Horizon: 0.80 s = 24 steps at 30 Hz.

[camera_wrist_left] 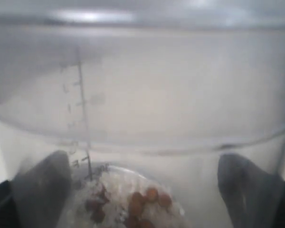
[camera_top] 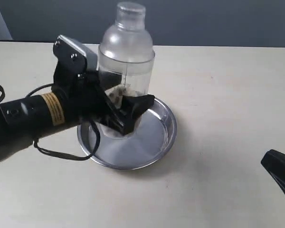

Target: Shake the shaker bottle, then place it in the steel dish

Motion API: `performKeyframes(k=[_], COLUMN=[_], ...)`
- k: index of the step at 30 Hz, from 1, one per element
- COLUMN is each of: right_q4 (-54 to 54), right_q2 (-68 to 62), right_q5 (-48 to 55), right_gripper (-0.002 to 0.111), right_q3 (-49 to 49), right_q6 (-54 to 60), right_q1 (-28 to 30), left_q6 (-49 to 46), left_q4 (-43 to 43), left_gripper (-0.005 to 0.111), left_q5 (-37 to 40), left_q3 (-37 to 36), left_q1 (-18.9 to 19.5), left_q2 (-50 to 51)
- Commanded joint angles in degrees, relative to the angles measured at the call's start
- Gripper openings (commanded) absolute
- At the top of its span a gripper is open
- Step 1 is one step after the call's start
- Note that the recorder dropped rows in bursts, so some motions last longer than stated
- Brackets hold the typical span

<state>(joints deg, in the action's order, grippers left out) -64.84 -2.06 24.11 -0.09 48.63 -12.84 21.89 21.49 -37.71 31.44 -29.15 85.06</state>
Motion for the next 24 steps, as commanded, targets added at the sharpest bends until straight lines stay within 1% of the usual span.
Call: performKeyframes(k=[1,2,3,4,5,7,8,10,11,12,13,15,16,17,20,21,22,24], right_q4=[-0.1,-0.3,-0.3,-0.2,-0.2,-0.2,-0.2,-0.2,-0.2,-0.2,-0.2,-0.2,-0.2,-0.2,-0.2,-0.2,-0.2,-0.2], right_q2=[0.2,0.2,0.2,0.2,0.2,0.2,0.2,0.2,0.2,0.2,0.2,0.2,0.2,0.2,0.2,0.2,0.2,0.2], right_q5=[-0.4,-0.4,-0.4,-0.4,-0.4,-0.4,-0.4,-0.4,-0.4,-0.4,-0.4,-0.5,-0.5,-0.5,-0.4,-0.4,-0.4,-0.4], right_gripper=[-0.001,-0.001,-0.001,-0.001,-0.001,-0.001,-0.001,-0.001,-0.001,-0.001,-0.001,-0.001,-0.001,-0.001,-0.001,-0.001,-0.001,-0.001], right_q3=[0.1,0.1,0.1,0.1,0.1,0.1,0.1,0.1,0.1,0.1,0.1,0.1,0.1,0.1,0.1,0.1,0.1,0.1], right_q6=[0.2,0.2,0.2,0.2,0.2,0.2,0.2,0.2,0.2,0.2,0.2,0.2,0.2,0.2,0.2,0.2,0.2,0.2], right_q1=[0.2,0.2,0.2,0.2,0.2,0.2,0.2,0.2,0.2,0.2,0.2,0.2,0.2,0.2,0.2,0.2,0.2,0.2], left_q6=[-0.1,-0.3,0.3,0.7,0.7,1.8,2.5,2.6,2.6,2.2,1.3,0.2,0.2,0.2,0.2,0.2,0.2,0.2], left_q4=[-2.2,-0.4,2.4,3.7,3.7,3.0,2.9,-0.4,-1.1,-1.5,-1.2,0.7,2.5,2.5,-0.2,-1.3,-2.1,-3.5], left_gripper=[0.0,0.0,0.0,0.0,0.0,0.0,0.0,0.0,0.0,0.0,0.0,0.0,0.0,0.0,0.0,0.0,0.0,0.0], left_q5=[-3.9,4.1,10.2,10.9,8.3,-2.9,-9.0,-17.5,-17.4,-14.4,-8.3,1.0,2.3,1.0,-8.6,-11.6,-16.3,-18.4], left_q3=[6.0,6.7,5.8,3.7,1.7,-1.6,-2.1,-1.2,0.0,1.7,3.4,3.4,2.2,0.9,-2.5,-2.7,-2.7,-1.3], left_q1=[-0.1,-0.2,-0.7,-1.3,-1.5,-1.8,-1.8,-1.7,-1.7,-1.7,-1.7,-1.8,-1.8,-1.8,-1.7,-1.7,-1.7,-1.7], left_q2=[-8.2,-8.3,-6.7,-3.9,-1.2,3.4,3.6,0.9,-0.4,-3.2,-5.0,-5.1,-3.7,-2.2,1.8,1.7,0.8,-2.2])
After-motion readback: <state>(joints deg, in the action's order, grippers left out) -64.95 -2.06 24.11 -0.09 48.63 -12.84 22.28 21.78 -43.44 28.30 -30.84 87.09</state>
